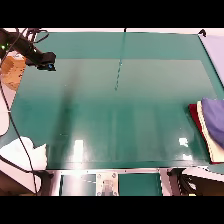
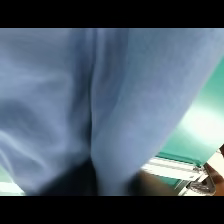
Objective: Fold the shirts.
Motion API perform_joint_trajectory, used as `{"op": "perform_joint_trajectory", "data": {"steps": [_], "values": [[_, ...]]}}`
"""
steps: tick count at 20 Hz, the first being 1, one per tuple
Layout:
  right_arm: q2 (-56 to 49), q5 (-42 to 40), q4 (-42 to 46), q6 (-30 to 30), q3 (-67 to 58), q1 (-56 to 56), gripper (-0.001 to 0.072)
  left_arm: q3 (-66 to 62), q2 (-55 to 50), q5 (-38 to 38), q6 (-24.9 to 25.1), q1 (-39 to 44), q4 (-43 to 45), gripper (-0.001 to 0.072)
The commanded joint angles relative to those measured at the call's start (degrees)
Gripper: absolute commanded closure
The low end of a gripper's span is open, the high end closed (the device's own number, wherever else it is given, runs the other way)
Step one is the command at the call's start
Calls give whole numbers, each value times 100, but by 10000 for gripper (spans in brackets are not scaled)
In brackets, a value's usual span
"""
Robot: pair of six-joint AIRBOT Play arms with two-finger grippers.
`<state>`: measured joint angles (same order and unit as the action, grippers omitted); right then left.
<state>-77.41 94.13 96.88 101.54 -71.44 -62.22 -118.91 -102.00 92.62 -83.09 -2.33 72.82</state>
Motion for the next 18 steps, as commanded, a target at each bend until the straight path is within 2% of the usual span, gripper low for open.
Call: {"op": "perform_joint_trajectory", "data": {"steps": [1,5,6,7,8,11,13,16,18], "values": [[-17,-299,352,2,337,-2,121,-7,2,-9,13,2,0,688],[-17,262,227,310,-785,92,127,-7,26,-92,81,2,-149,688],[-17,256,-74,308,-1091,216,188,-7,74,-136,81,2,-179,688],[-17,203,-411,304,-1346,393,413,-7,144,-199,79,2,-221,689],[-15,61,-774,304,-1558,640,695,-7,238,-223,61,2,-254,689],[-7,-638,-1657,243,-1725,1668,693,232,625,-214,-63,28,-256,689],[48,-964,-1814,127,-1558,2455,694,828,1056,-240,-127,109,-256,690],[382,-1370,-1832,-146,-682,3626,694,2232,1980,-424,-205,240,-225,690],[811,-1690,-1849,-282,369,4240,694,3467,2791,-723,-306,354,-208,690]]}}
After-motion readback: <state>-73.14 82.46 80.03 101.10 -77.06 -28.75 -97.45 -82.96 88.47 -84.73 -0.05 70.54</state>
